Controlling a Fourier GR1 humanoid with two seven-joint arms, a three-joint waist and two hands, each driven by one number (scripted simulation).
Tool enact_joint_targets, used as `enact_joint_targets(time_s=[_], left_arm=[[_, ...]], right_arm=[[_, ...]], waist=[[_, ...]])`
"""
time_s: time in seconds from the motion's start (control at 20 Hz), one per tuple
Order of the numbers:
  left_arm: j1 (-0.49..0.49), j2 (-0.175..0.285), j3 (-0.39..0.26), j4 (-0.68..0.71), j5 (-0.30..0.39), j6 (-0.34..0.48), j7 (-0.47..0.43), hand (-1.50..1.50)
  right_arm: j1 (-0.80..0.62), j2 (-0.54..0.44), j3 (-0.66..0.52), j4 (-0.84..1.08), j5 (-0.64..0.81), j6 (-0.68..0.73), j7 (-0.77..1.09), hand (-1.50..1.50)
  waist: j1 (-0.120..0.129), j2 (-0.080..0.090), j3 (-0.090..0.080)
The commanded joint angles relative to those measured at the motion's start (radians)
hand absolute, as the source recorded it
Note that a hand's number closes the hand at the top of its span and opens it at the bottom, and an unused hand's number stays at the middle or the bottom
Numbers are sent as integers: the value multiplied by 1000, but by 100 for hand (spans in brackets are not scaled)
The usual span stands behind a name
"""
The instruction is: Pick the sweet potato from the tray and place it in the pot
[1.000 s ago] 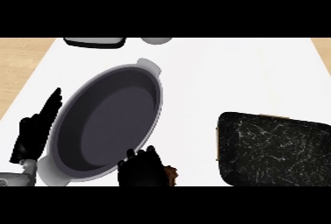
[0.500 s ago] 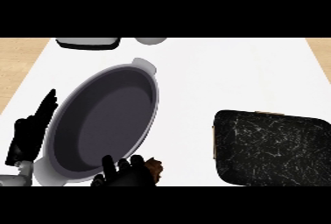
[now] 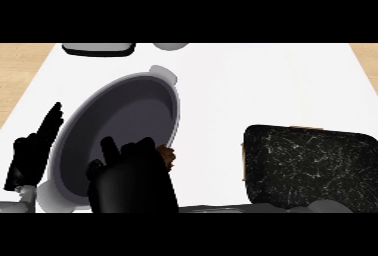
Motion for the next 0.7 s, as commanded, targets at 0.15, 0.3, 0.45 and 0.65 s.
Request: enact_joint_targets(time_s=[0.15,0.3,0.45,0.65], left_arm=[[-5,-22,4,-6,3,-10,-1,0],[62,-11,14,-10,-7,-21,-48,0],[-14,4,47,-30,22,-33,45,0],[-3,-17,27,3,-4,-40,-29,0]], right_arm=[[-183,9,-92,230,-145,-170,48,150],[-202,9,-156,374,-180,-213,-90,150],[-231,9,-166,501,-244,-271,-191,150],[-300,9,-111,684,-348,-345,-230,150]], waist=[[0,7,-5],[0,10,-5],[-8,11,-4],[25,18,-6]])
